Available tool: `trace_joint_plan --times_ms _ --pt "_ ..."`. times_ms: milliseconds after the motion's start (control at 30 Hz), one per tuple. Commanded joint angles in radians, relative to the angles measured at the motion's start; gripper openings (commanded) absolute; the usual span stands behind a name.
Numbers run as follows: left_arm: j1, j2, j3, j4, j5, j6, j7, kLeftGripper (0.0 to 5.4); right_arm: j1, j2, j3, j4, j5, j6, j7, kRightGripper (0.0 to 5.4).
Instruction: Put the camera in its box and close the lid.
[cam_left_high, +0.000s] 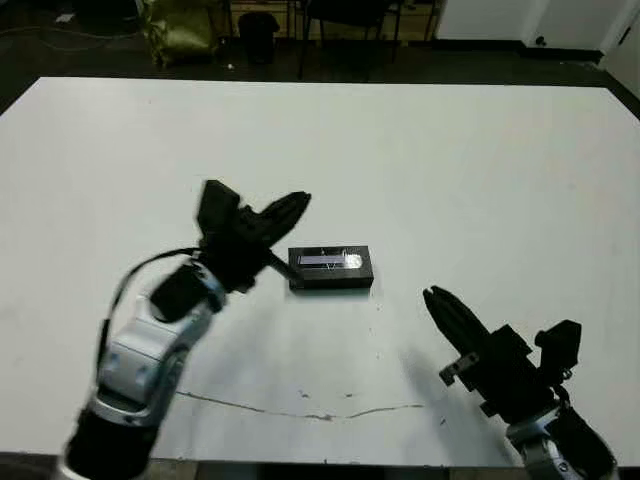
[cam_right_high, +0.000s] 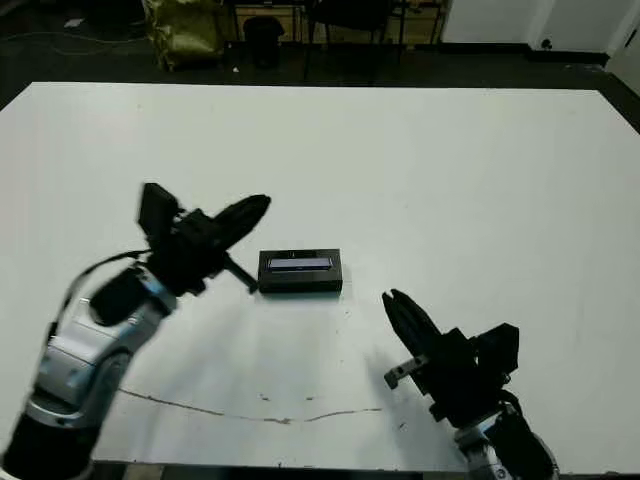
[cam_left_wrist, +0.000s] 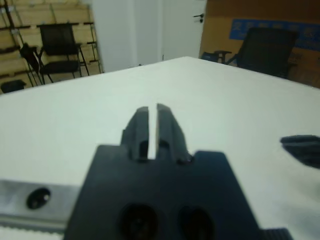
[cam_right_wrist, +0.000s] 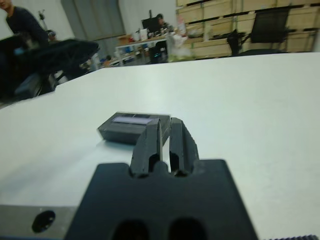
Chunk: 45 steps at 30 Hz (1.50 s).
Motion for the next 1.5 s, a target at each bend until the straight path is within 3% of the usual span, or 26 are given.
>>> trace_joint_plan --times_ms 33,167,267,500,733,1100,1267,1500 --pt "0.036 -0.048 -0.048 0.040 0.040 0.002 0.046 0.02 -0.016 0.015 0.001 0.009 -0.021 0.048 -0.051 0.00" --pt "0.043 -0.111 -0.098 0.140 0.109 -0.066 0.101 0.02 -0.023 0.014 -0.002 -0.006 -0.020 0.082 -0.074 0.00" --pt "0.041 -0.161 -0.111 0.218 0.152 -0.104 0.154 0.02 -0.024 0.013 -0.003 0.003 -0.025 0.066 -0.067 0.00" --pt "0.060 -0.221 -0.098 0.412 0.185 -0.257 0.184 0.02 -0.013 0.013 -0.011 0.006 -0.012 0.060 -0.055 0.00" --pt "0.078 -0.217 -0.109 0.489 0.240 -0.244 0.183 0.02 -0.006 0.013 -0.019 0.005 -0.017 0.044 -0.045 0.00" --pt "0.124 -0.200 -0.116 0.467 0.278 -0.149 0.157 0.02 -0.001 0.014 -0.022 0.014 -0.016 0.028 -0.024 0.00" --pt "0.140 -0.199 -0.107 0.425 0.268 -0.153 0.140 0.02 0.006 0.013 -0.018 -0.004 -0.019 0.043 -0.033 0.00" --pt "0.140 -0.223 -0.032 0.268 0.206 -0.247 0.152 0.02 -0.009 0.023 -0.015 0.018 -0.009 0.021 -0.018 0.00"
